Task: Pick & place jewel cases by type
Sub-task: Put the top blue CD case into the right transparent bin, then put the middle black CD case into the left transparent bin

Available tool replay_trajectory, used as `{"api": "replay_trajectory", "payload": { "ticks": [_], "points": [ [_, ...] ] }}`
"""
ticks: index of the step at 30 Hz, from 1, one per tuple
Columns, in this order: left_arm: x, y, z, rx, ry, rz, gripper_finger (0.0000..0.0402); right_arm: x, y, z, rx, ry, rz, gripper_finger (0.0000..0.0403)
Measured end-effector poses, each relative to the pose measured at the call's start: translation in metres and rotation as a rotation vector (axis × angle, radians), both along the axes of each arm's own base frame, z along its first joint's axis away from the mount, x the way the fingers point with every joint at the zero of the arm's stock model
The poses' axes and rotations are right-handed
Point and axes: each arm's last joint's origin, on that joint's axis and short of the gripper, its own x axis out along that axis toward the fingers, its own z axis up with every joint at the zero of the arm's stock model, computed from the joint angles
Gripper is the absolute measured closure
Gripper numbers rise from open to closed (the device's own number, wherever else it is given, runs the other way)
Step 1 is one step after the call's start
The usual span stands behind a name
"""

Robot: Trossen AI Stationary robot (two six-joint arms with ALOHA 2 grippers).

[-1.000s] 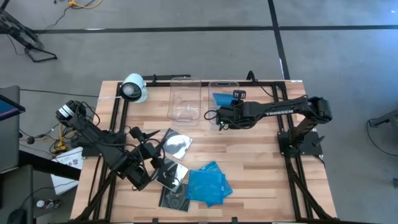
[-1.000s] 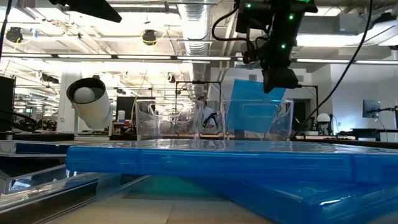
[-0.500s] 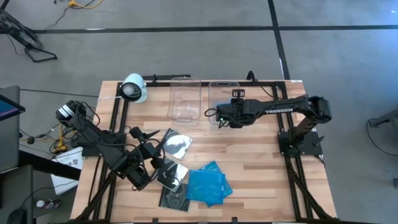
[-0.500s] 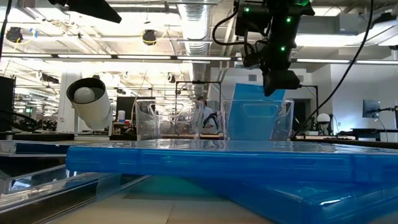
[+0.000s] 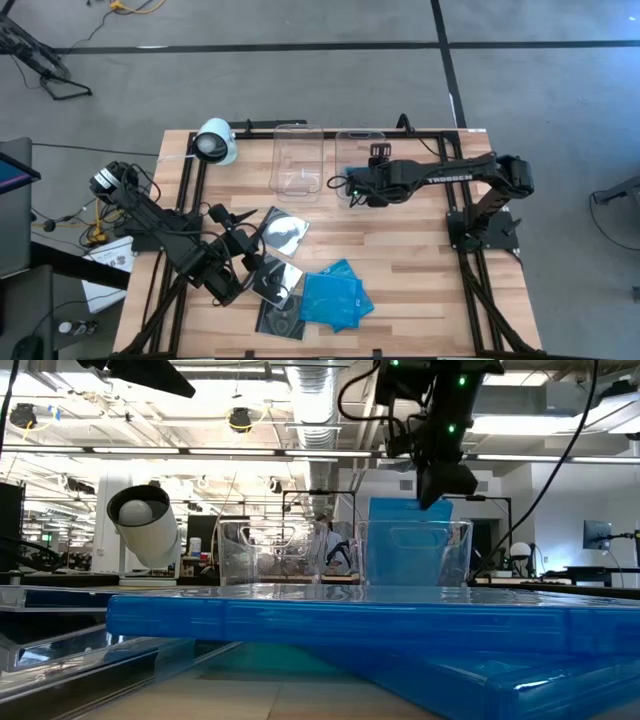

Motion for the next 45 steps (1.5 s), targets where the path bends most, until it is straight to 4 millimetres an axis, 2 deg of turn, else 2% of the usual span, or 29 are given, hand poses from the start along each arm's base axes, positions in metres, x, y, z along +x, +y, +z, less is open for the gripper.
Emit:
{"api": "replay_trajectory", "payload": {
  "ticks": [6, 11, 23, 27, 31, 34, 39, 45],
  "points": [
    [0.0, 0.0, 0.0, -0.002, 0.002, 0.0, 0.0194, 0.004, 0.008, 0.009, 0.107, -0.023, 0.044, 0.0264],
    [0.0, 0.0, 0.0, -0.011, 0.01, -0.001, 0.0194, 0.003, 0.007, 0.007, 0.151, -0.011, 0.044, 0.0262],
    [0.0, 0.0, -0.001, -0.021, 0.019, -0.003, 0.0194, 0.002, 0.006, 0.007, 0.154, -0.014, 0.033, 0.0275],
    [0.0, -0.001, -0.002, -0.047, 0.052, -0.009, 0.0194, 0.004, 0.015, 0.007, 0.165, -0.037, 0.034, 0.0275],
    [0.0, -0.001, -0.004, -0.074, 0.116, -0.025, 0.0194, 0.005, 0.037, 0.011, 0.206, -0.086, 0.078, 0.0276],
    [-0.001, -0.002, -0.005, -0.1, 0.162, -0.038, 0.0194, 0.002, 0.06, 0.02, 0.231, -0.167, 0.123, 0.0278],
    [-0.001, -0.007, -0.006, -0.142, 0.193, -0.071, 0.0194, -0.005, 0.109, 0.036, 0.36, -0.329, 0.222, 0.028],
    [0.007, -0.017, -0.006, -0.194, 0.223, -0.177, 0.0194, -0.01, 0.17, 0.035, 0.442, -0.417, 0.382, 0.0281]
  ]
}}
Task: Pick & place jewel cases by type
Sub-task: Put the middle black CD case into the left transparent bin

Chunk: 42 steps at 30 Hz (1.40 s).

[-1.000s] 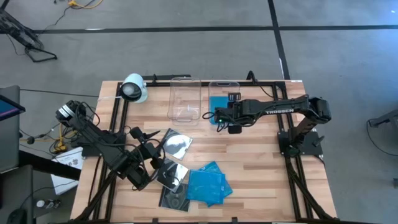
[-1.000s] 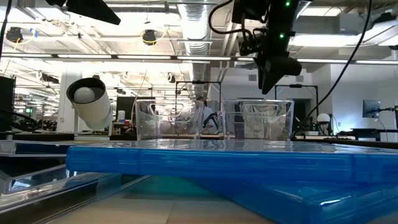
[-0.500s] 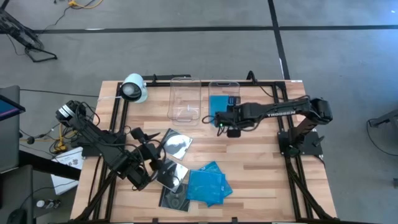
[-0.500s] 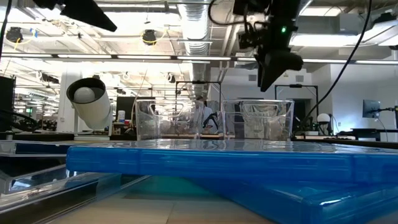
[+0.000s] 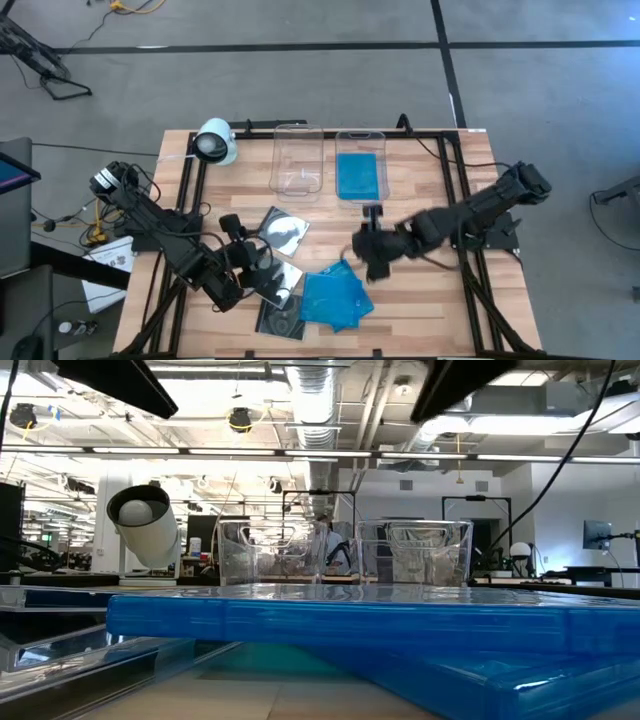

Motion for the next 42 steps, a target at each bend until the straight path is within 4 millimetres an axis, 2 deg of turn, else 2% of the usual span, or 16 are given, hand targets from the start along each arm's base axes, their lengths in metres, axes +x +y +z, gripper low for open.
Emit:
{"api": "replay_trajectory", "payload": {
  "ticks": [5, 8, 10, 12, 17, 22, 29, 34, 42],
  "points": [
    [0.001, -0.006, -0.015, -0.154, 0.086, -0.074, 0.0194, 0.002, 0.037, -0.005, 0.039, -0.084, 0.096, 0.0281],
    [-0.003, -0.007, -0.024, -0.288, 0.172, -0.077, 0.0194, -0.001, 0.047, -0.012, 0.013, -0.075, 0.136, 0.0282],
    [-0.005, -0.008, -0.028, -0.363, 0.216, -0.075, 0.0194, 0.005, 0.053, -0.012, 0.017, -0.116, 0.146, 0.0282],
    [-0.007, -0.012, -0.031, -0.397, 0.224, -0.096, 0.0194, 0.003, 0.054, -0.017, -0.009, -0.09, 0.16, 0.0282],
    [-0.011, -0.023, -0.045, -0.518, 0.238, -0.186, 0.0194, 0.014, 0.057, -0.031, -0.023, -0.085, 0.157, 0.0282],
    [-0.029, -0.027, -0.054, -0.536, 0.268, -0.107, 0.0194, 0.038, 0.054, -0.054, -0.054, -0.081, 0.168, 0.0282],
    [-0.056, -0.014, -0.075, -0.508, 0.244, 0.129, 0.0194, 0.066, 0.046, -0.085, -0.093, -0.092, 0.203, 0.0282],
    [-0.062, -0.004, -0.09, -0.622, 0.119, 0.18, 0.0194, 0.082, 0.048, -0.098, -0.067, -0.143, 0.28, 0.0282],
    [-0.074, 0.015, -0.103, -0.876, -0.121, 0.203, 0.0194, 0.086, 0.05, -0.109, -0.106, -0.136, 0.312, 0.0282]
  ]
}}
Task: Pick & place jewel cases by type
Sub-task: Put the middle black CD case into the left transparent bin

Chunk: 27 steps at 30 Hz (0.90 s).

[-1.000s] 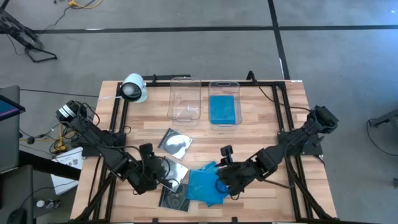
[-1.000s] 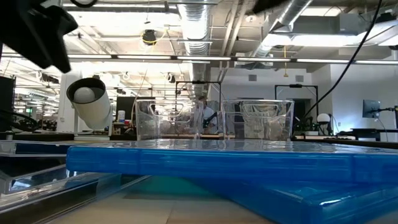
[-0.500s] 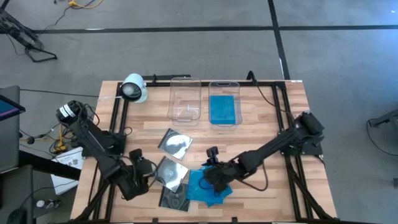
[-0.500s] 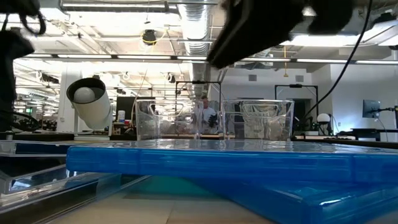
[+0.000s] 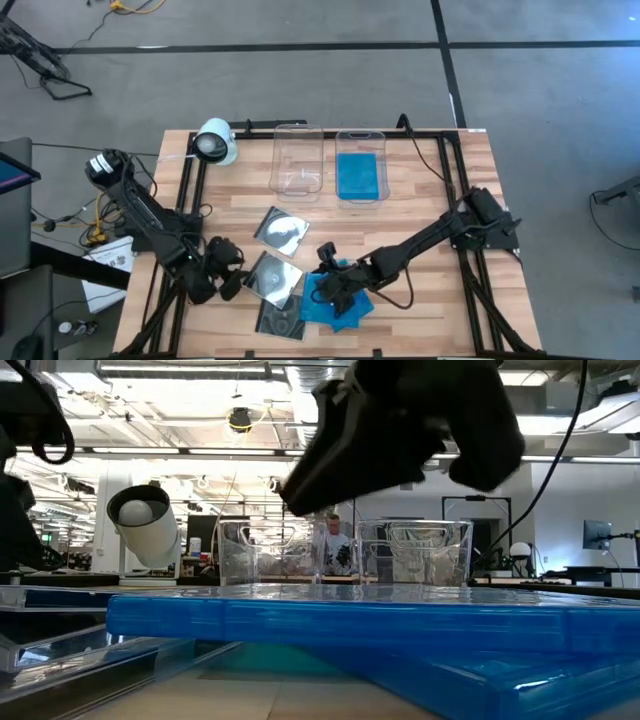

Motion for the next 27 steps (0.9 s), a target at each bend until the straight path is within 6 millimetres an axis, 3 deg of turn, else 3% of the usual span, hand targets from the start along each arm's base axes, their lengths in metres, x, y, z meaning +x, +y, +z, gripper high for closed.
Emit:
{"api": "replay_trajectory", "payload": {
  "ticks": [10, 20, 27],
  "points": [
    [-0.001, 0.019, -0.013, -0.145, -0.051, 0.097, 0.0194, 0.008, 0.01, -0.012, 0.031, -0.031, 0.14, 0.0282],
    [0.007, 0.022, -0.015, -0.2, -0.007, 0.112, 0.0194, 0.013, 0.016, -0.005, 0.154, -0.087, 0.244, 0.0282],
    [0.013, 0.021, -0.022, -0.241, 0.04, 0.11, 0.0194, 0.028, 0.013, -0.029, 0.177, -0.082, 0.25, 0.0282]
  ]
}}
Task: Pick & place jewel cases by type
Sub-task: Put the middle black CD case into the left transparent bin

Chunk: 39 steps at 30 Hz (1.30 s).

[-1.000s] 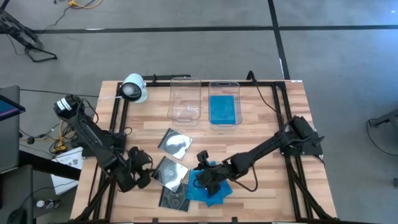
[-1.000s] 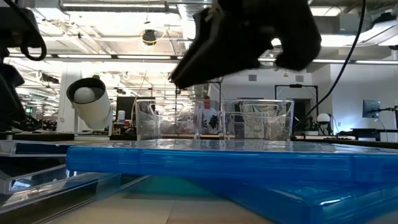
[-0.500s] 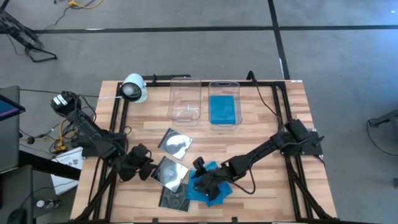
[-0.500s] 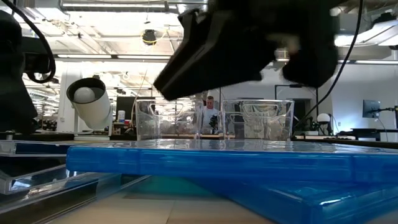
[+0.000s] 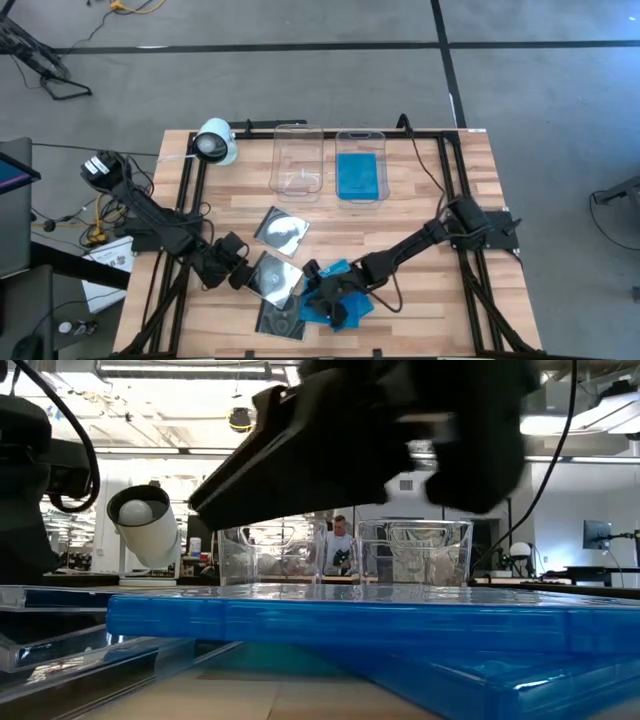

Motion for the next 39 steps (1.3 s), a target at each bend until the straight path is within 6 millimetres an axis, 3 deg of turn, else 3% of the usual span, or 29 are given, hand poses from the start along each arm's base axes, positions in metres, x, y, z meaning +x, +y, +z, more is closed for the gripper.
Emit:
{"api": "replay_trajectory", "payload": {
  "ticks": [5, 9, 18, 32, 39],
  "points": [
    [0.004, -0.002, -0.006, -0.008, 0.019, -0.005, 0.0194, 0.008, -0.006, -0.009, -0.015, 0.033, -0.019, 0.0282],
    [0.007, -0.004, -0.01, -0.023, 0.024, 0.004, 0.0194, 0.011, -0.008, -0.005, -0.002, 0.013, -0.031, 0.0282],
    [0.012, -0.008, -0.008, -0.061, -0.025, -0.019, 0.0194, 0.016, -0.024, -0.013, 0.027, 0.065, -0.102, 0.0282],
    [0.013, -0.009, -0.007, -0.068, -0.035, -0.021, 0.0194, 0.014, -0.018, -0.018, 0.122, 0.131, 0.041, 0.0282],
    [0.016, -0.009, -0.004, -0.052, -0.091, -0.027, 0.0194, 0.017, -0.026, -0.018, 0.168, 0.15, 0.023, 0.0291]
  ]
}}
